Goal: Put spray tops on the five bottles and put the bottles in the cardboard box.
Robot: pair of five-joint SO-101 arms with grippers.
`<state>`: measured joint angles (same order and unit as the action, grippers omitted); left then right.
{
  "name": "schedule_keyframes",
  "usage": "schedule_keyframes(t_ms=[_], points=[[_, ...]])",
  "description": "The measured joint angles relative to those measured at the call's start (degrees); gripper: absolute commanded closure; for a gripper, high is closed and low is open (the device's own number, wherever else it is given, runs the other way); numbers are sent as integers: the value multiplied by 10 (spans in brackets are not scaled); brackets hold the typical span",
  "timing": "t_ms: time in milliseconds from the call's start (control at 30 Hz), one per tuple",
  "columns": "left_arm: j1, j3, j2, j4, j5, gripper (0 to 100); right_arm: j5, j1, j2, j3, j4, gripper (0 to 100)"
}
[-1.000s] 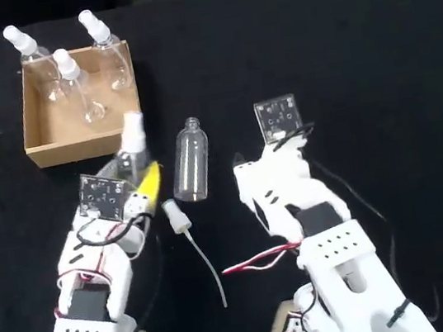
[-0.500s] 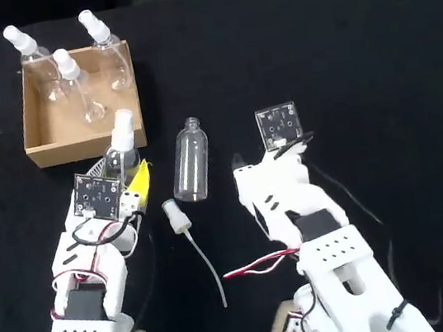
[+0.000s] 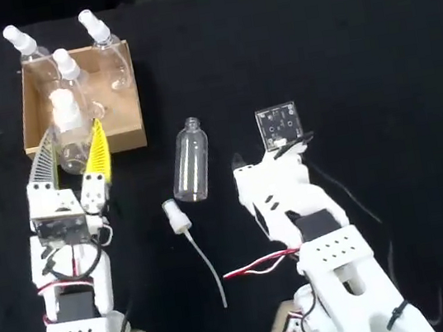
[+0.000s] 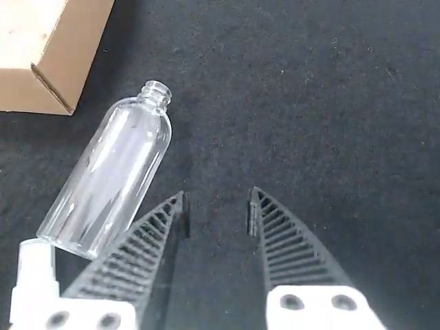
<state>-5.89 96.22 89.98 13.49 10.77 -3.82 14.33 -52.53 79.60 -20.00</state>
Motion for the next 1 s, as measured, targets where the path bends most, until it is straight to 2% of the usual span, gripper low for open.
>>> schedule_keyframes(t_ms=[233, 467, 600, 833, 1000], points=[[-49, -41, -3, 4, -98, 920, 0, 0, 0, 0, 0, 866], [-62, -142, -121, -18, -113, 920, 0, 0, 0, 0, 0, 866], [-69, -184, -245, 37, -114, 920, 0, 0, 0, 0, 0, 867], [-71, -201, -428, 195, -113, 920, 0, 0, 0, 0, 0, 867], [-74, -251, -535, 229, -113, 920, 0, 0, 0, 0, 0, 867]])
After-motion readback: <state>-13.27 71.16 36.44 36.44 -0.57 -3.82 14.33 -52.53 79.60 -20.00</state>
